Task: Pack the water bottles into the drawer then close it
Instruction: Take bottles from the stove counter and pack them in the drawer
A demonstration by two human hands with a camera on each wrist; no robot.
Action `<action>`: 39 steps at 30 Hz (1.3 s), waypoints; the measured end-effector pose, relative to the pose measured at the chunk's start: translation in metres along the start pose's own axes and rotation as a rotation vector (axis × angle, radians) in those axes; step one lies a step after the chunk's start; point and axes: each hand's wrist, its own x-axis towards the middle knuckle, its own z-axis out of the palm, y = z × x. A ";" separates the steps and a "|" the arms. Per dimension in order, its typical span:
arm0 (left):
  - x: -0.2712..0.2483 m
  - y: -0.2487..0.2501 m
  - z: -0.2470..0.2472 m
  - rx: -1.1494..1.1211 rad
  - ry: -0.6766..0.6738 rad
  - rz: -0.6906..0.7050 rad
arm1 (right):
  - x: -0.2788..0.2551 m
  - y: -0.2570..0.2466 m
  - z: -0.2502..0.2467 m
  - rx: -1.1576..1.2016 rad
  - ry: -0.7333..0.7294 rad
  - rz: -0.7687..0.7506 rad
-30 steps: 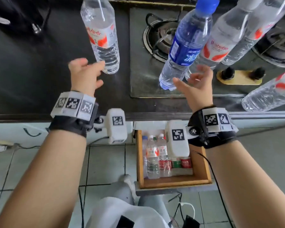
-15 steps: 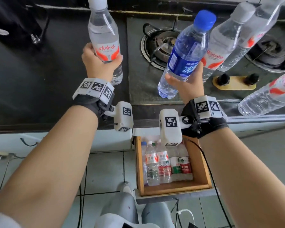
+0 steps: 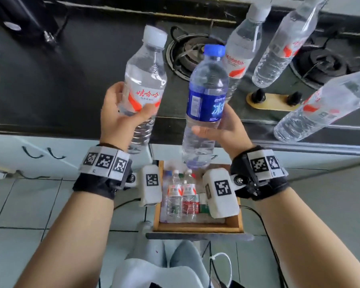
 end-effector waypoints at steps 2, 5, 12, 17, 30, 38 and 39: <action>-0.028 -0.003 0.012 -0.066 -0.058 -0.040 | -0.017 0.008 -0.013 0.031 -0.057 0.050; -0.065 -0.022 0.037 -0.091 -0.171 -0.117 | -0.039 0.032 -0.036 0.051 -0.113 0.124; -0.126 -0.123 0.085 -0.056 -0.360 -0.417 | -0.090 0.140 -0.083 0.102 -0.147 0.359; -0.140 -0.214 0.117 0.013 -0.429 -0.528 | -0.094 0.247 -0.084 -0.002 0.077 0.510; -0.115 -0.354 0.173 0.748 -0.482 -0.752 | -0.059 0.372 -0.084 -0.550 0.041 0.919; -0.108 -0.367 0.174 1.069 -0.901 -0.685 | -0.057 0.397 -0.077 -0.734 -0.202 1.058; -0.108 -0.364 0.173 1.050 -0.906 -0.695 | -0.058 0.399 -0.078 -0.697 -0.191 1.055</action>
